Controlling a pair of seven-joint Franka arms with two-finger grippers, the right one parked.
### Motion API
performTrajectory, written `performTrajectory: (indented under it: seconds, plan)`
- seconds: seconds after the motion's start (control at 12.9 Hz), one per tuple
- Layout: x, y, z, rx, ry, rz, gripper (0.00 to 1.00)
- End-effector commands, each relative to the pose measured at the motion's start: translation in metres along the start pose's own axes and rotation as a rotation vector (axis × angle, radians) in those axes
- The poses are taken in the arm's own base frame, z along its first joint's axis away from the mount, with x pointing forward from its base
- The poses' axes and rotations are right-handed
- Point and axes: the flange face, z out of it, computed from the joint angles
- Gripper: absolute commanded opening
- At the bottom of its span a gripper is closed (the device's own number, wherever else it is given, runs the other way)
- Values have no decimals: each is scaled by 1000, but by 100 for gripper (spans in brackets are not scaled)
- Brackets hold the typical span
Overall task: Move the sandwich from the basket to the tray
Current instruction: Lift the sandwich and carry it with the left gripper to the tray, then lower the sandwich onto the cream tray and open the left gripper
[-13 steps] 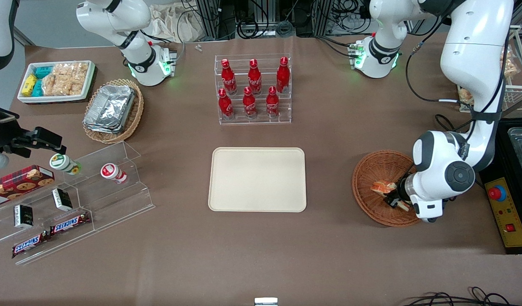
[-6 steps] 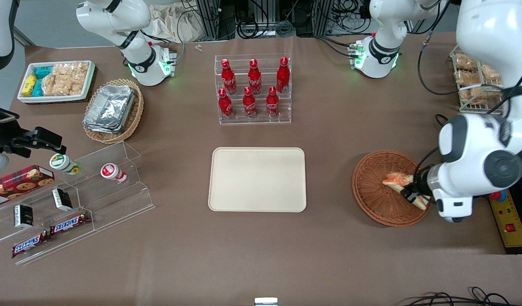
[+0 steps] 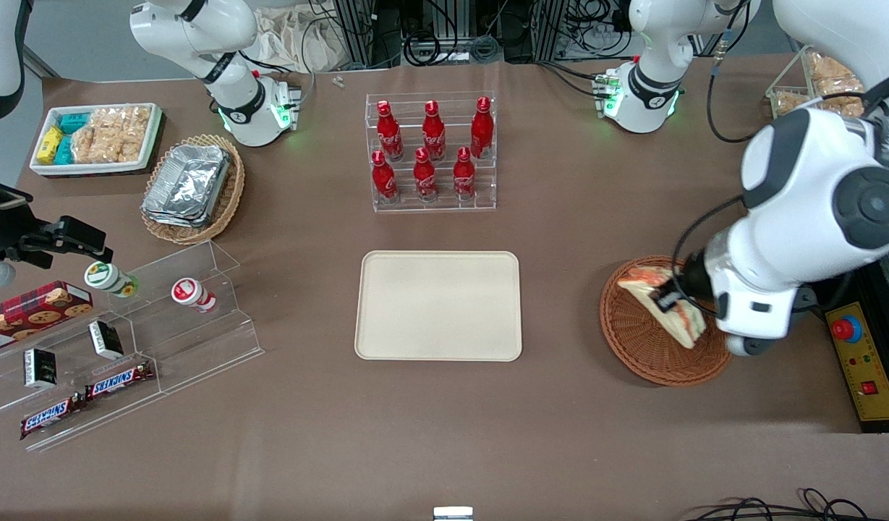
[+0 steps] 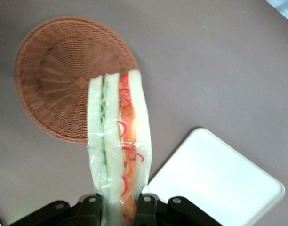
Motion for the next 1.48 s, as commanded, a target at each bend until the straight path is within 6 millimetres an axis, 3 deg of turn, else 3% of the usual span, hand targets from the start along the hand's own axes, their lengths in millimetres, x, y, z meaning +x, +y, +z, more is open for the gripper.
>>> performTrajectory:
  seconds: [0.0, 0.08, 0.23, 0.39, 0.54, 0.7, 0.86, 1.01, 1.32, 1.4]
  plan:
    - [-21, 32, 9, -35, -45, 192, 0]
    - [-29, 47, 19, -63, -43, 219, 0]
    - [-53, 77, 65, -99, -45, 281, 0]
    - [-113, 120, 133, -75, -23, 400, 0]
    - [-143, 137, 198, -27, -23, 453, 0]
    - [-162, 146, 242, 15, -56, 494, 0]
    - [-173, 141, 288, 81, -58, 549, 0]
    - [-175, 134, 308, 83, -44, 570, 0]
    - [-167, 128, 321, 100, -55, 570, 0]
    - [-166, 128, 321, 103, -56, 568, 6]
